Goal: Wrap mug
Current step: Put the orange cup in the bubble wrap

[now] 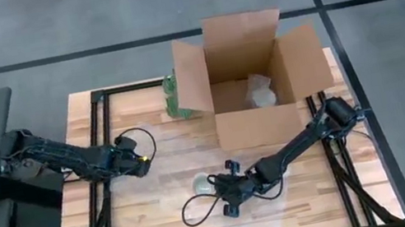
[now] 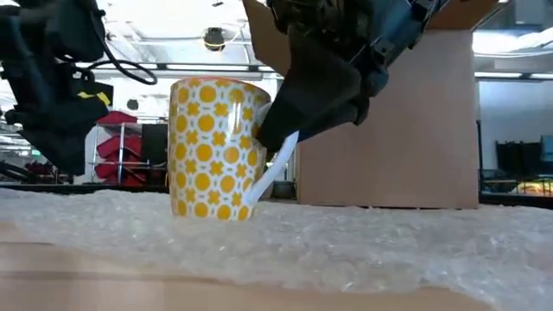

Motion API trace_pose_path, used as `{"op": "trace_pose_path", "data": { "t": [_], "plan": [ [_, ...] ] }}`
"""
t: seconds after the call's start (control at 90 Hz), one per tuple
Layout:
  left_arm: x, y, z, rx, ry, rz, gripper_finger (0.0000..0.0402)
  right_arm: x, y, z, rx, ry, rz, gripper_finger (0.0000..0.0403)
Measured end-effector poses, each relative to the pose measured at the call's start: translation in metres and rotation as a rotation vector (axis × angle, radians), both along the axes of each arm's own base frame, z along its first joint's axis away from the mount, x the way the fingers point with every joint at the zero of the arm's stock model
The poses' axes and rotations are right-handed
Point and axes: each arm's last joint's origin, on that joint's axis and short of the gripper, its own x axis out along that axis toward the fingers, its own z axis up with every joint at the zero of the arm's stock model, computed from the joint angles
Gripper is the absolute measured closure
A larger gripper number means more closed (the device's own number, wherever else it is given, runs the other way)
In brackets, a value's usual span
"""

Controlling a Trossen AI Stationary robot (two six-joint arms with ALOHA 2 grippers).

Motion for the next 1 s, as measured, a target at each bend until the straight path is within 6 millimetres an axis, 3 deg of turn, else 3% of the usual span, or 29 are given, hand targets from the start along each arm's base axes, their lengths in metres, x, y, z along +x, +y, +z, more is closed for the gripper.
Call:
{"op": "trace_pose_path", "data": {
  "t": [0.344, 0.711, 0.844, 1.0],
  "plan": [
    [-0.003, 0.007, -0.005, 0.008, 0.046, 0.004, 0.0191, 0.0, 0.008, 0.024, -0.023, -0.013, 0.047, 0.0238],
    [-0.011, 0.022, -0.046, -0.069, 0.001, 0.042, 0.0197, -0.003, 0.027, 0.037, -0.041, -0.031, 0.114, 0.0235],
    [-0.008, 0.023, -0.048, -0.068, -0.024, 0.019, 0.0235, -0.002, 0.031, 0.045, -0.06, -0.05, 0.147, 0.0238],
    [-0.006, 0.022, -0.048, -0.07, -0.024, -0.028, 0.0321, 0.002, 0.033, 0.06, -0.081, -0.055, 0.165, 0.0239]
  ]
}}
